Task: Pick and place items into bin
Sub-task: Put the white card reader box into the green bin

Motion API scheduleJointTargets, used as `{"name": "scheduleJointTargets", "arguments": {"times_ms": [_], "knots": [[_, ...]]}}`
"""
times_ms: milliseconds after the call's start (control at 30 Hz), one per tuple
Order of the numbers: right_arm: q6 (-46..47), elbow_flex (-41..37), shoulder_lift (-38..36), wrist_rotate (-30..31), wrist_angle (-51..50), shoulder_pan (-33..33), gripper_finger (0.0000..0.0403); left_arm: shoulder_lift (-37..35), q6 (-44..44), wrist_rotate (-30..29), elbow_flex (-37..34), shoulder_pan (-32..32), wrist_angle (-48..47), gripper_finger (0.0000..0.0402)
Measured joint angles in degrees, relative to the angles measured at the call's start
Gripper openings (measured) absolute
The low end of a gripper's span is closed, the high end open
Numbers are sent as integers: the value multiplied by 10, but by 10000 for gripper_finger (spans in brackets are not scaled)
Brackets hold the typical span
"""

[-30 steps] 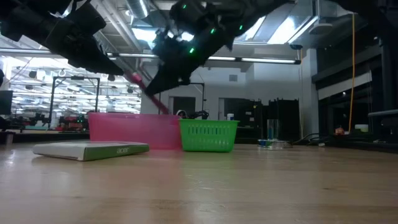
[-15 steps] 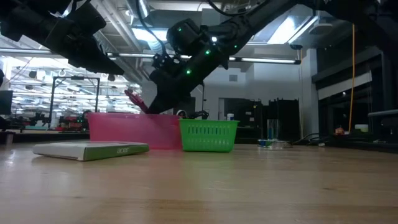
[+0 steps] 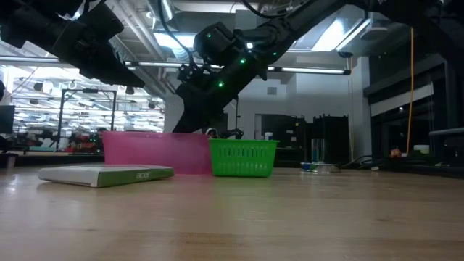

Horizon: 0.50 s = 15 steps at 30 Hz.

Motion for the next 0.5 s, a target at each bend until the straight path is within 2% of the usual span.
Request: {"name": "scheduleJointTargets", "arguments": {"times_ms": [167,400,500], "knots": [[-1,18,-7,-3,-26,1,51,0,0,0,0,0,0,15],[-28,44,-34,-6,-69,35,5,0,-11,0,0,0,0,15],[-32,45,-60,-6,-68,55,7,0,-9,0,0,0,0,15]]}}
